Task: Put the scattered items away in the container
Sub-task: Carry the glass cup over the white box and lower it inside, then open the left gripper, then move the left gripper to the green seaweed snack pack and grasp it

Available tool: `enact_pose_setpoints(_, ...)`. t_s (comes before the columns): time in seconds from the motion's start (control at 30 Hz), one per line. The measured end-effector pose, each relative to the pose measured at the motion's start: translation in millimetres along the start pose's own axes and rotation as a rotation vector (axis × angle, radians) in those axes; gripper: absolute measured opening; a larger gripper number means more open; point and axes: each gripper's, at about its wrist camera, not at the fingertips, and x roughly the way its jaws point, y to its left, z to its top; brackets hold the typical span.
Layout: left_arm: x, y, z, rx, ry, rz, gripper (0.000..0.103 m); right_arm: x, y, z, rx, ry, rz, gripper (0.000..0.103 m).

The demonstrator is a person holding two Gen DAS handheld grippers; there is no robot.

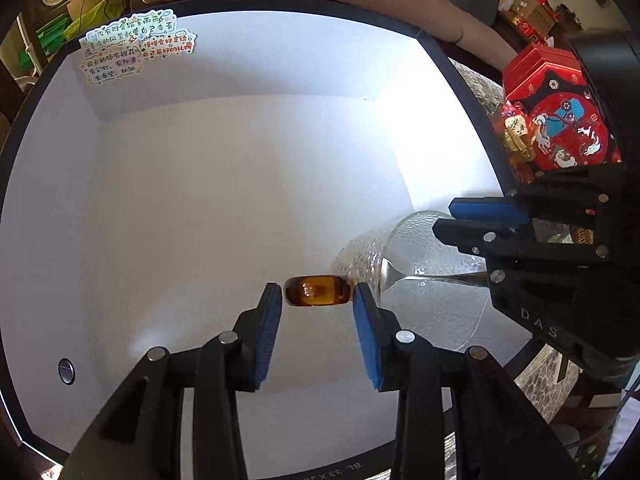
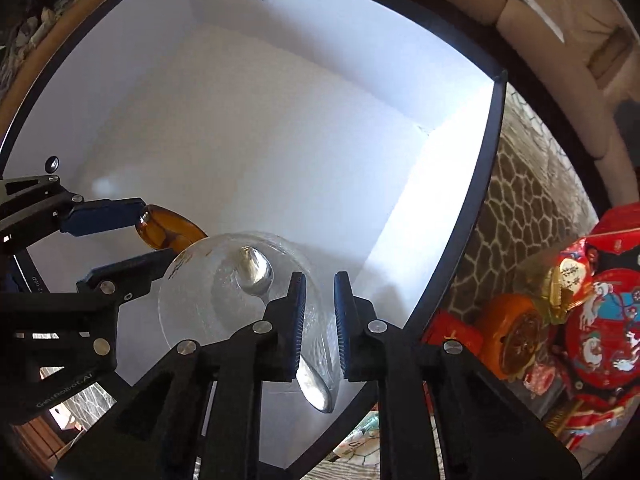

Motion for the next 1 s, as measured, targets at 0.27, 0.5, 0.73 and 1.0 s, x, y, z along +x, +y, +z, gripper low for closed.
enact_pose_setpoints(0.27,2.0,4.2,-7.4,-0.012,0.048,-0.015,0.036,-25.2,1.7,-12.9,-0.023,-0.066,0.043,0.035)
enact_pose_setpoints(0.5,-64.4,3.1,-18.5,-0.03,-0.198,0.01,0.038,-105.3,-55.4,-99.0,0.173,-0.337,0.237,0.036)
enact_pose_setpoints(0.73,-115.8,-70.6,-81.2,0.108,-0.452,-0.029,0.066,-125.0,-136.4,-230.1,0.41,-0.443,0.228,0.041)
enact_pose_setpoints(1.0,-70.3,-179.9,-124.9,0.227,-0.471,-0.064,0.074,-104.2,-225.2,-344.0,0.689,-0.51,0.222,0.049)
